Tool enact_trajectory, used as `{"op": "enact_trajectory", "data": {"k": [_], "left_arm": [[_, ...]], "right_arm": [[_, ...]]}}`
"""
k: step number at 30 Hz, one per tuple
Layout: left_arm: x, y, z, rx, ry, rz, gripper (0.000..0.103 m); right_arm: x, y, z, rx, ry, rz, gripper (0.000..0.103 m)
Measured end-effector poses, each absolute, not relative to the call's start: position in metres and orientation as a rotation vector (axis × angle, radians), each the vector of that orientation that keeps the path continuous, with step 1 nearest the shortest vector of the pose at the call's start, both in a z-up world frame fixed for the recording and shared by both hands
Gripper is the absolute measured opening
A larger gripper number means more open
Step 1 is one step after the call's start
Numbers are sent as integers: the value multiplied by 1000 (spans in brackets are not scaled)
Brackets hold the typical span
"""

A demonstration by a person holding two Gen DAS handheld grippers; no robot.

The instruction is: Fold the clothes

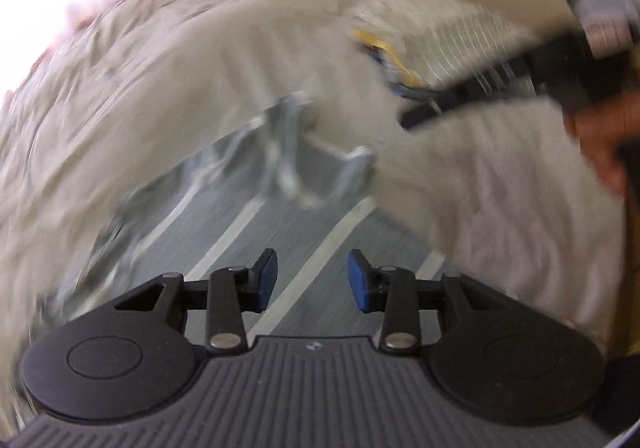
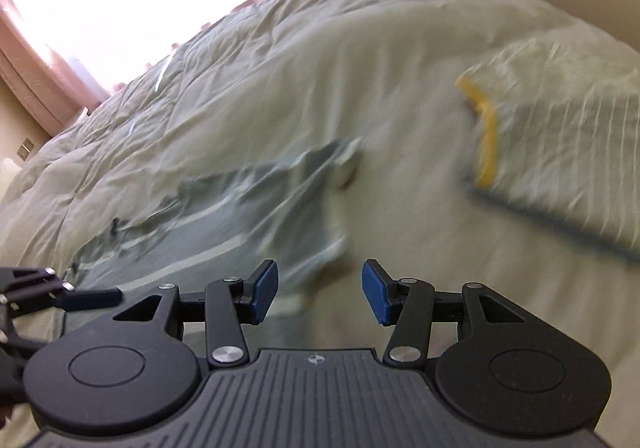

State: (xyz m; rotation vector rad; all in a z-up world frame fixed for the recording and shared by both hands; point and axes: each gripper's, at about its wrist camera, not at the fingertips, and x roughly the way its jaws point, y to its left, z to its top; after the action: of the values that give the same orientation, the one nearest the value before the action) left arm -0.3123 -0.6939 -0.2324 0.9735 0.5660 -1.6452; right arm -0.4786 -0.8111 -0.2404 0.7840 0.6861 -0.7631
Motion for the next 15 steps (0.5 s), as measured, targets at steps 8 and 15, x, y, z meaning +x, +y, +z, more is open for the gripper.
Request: {"op": "enact_trajectory", "data": {"k": [8,15], "left_arm": [[-409,-761,-293,1268,295,-1594,38],[-423,-785,-326,1306,177,-1527,35]], "right_arm": [[-524,-875,-248,804,713,-767,50],[-525,-885,-245,767,745,-741,50]]}}
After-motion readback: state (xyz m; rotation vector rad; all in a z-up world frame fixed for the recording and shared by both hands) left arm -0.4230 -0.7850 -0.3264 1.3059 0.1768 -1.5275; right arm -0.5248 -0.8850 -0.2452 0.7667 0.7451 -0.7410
